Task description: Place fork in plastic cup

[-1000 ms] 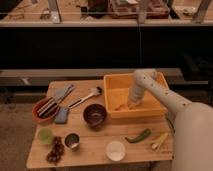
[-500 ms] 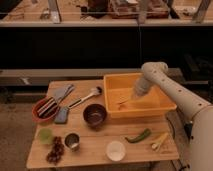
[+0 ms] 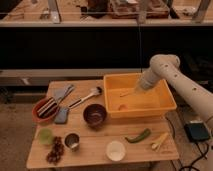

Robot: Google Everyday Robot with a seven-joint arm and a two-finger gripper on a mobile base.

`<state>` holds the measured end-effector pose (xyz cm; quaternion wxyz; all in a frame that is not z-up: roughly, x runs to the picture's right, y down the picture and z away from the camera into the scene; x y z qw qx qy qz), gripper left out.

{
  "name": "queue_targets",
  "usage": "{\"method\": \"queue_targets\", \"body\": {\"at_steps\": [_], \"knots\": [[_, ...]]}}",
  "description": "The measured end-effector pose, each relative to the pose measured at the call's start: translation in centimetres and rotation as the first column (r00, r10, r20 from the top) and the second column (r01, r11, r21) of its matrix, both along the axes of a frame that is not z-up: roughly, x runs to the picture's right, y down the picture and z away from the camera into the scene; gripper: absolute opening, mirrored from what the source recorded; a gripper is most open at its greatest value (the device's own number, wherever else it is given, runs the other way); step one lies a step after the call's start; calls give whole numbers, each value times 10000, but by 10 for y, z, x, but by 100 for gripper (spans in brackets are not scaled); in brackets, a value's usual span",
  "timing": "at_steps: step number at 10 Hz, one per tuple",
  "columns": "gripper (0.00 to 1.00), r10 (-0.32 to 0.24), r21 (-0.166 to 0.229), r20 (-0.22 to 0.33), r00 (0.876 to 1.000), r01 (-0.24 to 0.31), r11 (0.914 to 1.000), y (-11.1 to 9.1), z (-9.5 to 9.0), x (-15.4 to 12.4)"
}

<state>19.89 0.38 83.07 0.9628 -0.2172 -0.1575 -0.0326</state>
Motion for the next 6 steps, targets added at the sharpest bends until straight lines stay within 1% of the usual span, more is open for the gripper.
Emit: {"method": "queue_targets", "body": {"at_steps": [1,3,4,6], "knots": [[15,49,33,203,9998,-49,10000,-1,-2,-2],[15,50,192,659,9978,-63,9998,-8,-16,-7],[15,-194,419,956,9952,155,9990,-16,-29,-20],[15,-746,828,1450,9866,631,9946,-29,-49,-48]]}}
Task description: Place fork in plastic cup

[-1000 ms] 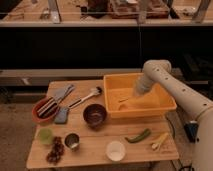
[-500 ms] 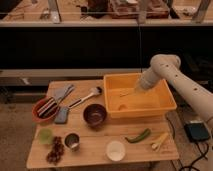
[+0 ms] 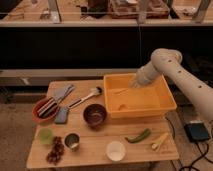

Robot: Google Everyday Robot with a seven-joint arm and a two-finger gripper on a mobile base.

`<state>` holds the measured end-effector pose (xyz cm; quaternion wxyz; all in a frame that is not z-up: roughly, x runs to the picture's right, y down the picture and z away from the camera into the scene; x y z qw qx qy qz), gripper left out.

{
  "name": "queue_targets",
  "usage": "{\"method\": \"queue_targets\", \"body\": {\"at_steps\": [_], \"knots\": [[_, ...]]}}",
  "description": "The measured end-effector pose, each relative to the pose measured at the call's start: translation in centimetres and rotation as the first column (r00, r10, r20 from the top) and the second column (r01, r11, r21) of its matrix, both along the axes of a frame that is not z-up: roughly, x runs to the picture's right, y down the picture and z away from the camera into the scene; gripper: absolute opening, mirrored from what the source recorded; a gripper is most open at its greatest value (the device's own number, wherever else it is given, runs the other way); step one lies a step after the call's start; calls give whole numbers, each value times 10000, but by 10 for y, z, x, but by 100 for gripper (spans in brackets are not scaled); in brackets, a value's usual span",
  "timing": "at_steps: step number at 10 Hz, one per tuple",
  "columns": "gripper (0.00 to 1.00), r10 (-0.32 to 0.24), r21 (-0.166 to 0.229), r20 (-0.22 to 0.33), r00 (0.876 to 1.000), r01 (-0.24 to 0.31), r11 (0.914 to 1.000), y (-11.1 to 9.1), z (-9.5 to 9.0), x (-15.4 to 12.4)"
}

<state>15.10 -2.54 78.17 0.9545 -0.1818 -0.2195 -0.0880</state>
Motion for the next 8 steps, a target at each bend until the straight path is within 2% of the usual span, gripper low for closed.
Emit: {"method": "queue_targets", "body": {"at_steps": [1,2,4,5,6,8], "knots": [[15,-221,106,226,9995,218,9997,-2,-5,-14],[15,-606,240,611,9963,592,9980,-3,-10,-40],[15,-1273,470,1244,9840,1223,9914,-2,-19,-86],[15,-1654,625,1578,9735,1573,9856,0,-25,-111],[15,-2169,836,2013,9552,2038,9754,3,-33,-142],[15,-3004,1376,2590,9180,2728,9522,10,-48,-183]]}}
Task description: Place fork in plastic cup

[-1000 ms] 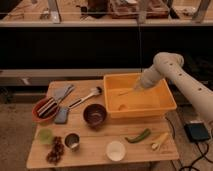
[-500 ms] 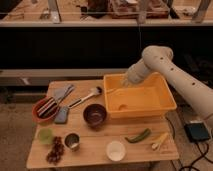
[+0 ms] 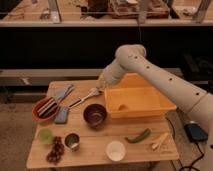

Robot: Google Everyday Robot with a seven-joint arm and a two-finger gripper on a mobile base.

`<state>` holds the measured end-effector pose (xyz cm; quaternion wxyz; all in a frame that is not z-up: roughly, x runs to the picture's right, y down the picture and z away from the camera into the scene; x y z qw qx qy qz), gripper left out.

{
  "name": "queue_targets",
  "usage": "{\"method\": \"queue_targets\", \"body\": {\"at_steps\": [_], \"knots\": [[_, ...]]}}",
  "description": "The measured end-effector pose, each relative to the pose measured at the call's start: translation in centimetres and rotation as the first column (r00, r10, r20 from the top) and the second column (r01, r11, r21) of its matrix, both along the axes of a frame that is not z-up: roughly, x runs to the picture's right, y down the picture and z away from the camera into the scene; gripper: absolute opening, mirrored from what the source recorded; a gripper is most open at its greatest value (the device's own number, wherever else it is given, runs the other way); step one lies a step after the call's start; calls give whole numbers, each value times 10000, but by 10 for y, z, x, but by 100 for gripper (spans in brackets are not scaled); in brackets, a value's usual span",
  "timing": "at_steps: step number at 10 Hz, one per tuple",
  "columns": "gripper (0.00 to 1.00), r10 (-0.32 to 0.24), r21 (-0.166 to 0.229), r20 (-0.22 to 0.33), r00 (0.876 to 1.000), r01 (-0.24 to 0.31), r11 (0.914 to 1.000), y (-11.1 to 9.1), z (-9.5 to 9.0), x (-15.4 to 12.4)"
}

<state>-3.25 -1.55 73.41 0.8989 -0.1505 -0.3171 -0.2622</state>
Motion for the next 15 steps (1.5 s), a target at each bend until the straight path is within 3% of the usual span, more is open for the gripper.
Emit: {"method": "queue_targets", "body": {"at_steps": [7,9,12,15], "knots": [[15,-62,40,23,10000,62,10000,1,-1,0],[15,-381,116,241,9990,379,9992,2,-10,-7],[15,-1084,444,991,9892,1044,9935,7,-47,-55],[15,-1778,764,1810,9673,1664,9831,27,-90,-134]]}}
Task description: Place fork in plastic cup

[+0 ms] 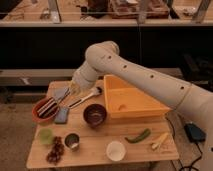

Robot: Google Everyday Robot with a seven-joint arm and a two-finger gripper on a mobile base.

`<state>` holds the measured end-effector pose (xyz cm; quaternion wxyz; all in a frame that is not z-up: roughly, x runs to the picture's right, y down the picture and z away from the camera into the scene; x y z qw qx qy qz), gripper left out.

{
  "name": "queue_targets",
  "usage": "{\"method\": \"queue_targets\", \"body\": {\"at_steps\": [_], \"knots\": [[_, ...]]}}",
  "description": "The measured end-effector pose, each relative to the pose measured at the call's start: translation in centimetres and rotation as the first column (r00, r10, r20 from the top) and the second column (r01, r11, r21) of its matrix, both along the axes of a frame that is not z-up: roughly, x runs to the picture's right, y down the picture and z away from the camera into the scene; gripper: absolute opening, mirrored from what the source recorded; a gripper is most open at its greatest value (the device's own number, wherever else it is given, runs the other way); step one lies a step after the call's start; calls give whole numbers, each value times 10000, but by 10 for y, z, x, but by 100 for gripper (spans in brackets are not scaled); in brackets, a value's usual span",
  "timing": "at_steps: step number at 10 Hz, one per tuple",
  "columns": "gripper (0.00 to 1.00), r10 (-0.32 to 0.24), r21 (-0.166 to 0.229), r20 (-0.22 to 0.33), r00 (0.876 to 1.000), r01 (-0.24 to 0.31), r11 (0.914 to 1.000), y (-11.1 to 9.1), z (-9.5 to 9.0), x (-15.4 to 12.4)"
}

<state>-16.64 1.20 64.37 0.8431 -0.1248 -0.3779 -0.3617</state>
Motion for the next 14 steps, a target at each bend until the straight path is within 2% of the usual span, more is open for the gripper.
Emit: {"method": "queue_targets", "body": {"at_steps": [3,5,6,7,10,14], "knots": [[15,-628,-111,486,9968,634,9979,25,-19,-74],[15,-1065,-413,576,9926,1090,9932,49,-13,-104],[15,-1223,-584,578,9908,1257,9903,62,-2,-113],[15,-1294,-718,584,9899,1335,9885,71,5,-116],[15,-1256,-1368,254,9918,1279,9823,100,46,-110],[15,-1436,-1401,-335,9891,1376,9805,102,61,-111]]}}
